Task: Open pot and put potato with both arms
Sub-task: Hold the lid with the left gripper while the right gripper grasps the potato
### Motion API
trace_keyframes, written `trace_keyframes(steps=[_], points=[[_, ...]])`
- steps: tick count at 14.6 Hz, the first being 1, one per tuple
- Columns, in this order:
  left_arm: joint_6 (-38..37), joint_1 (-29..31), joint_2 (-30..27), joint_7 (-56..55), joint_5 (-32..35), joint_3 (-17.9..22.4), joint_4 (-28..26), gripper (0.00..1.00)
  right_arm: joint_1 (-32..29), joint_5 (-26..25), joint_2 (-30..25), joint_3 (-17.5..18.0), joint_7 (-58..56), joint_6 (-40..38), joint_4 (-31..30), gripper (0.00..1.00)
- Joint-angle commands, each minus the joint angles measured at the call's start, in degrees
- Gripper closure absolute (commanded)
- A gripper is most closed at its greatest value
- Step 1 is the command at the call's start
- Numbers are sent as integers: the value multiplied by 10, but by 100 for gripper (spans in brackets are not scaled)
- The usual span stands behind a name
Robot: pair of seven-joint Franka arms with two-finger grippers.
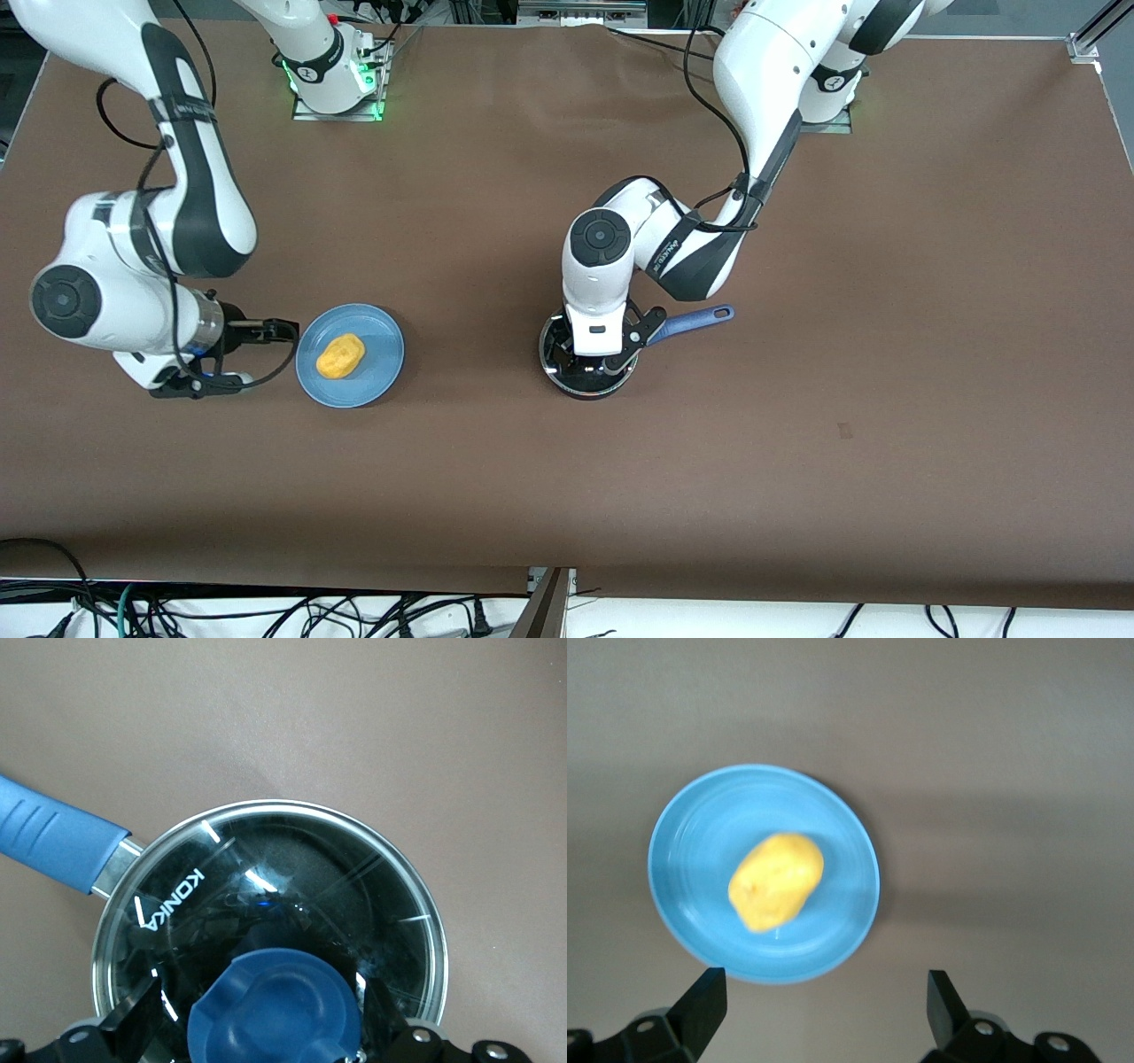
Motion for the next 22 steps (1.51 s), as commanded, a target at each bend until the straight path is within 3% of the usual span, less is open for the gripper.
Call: trace_keyframes(steps=[1, 8, 14, 19, 22], points=[[-4, -8, 11, -16, 11, 6, 21, 1, 35, 4, 73, 1, -10, 93, 12, 0], [-4, -8, 11, -14, 11, 5, 20, 13, 44, 7, 90, 0, 50, 114, 0, 0], [-4, -7, 11, -12, 11, 5, 19, 35, 44, 9, 113, 2, 122, 102, -3, 0], [-4, -7, 11, -10, 11, 5, 19, 46, 43, 30, 123, 1, 124, 102, -5, 1], [-4, -6, 11, -8, 11, 5, 19, 53, 43, 34, 123, 1, 122, 102, -5, 22]])
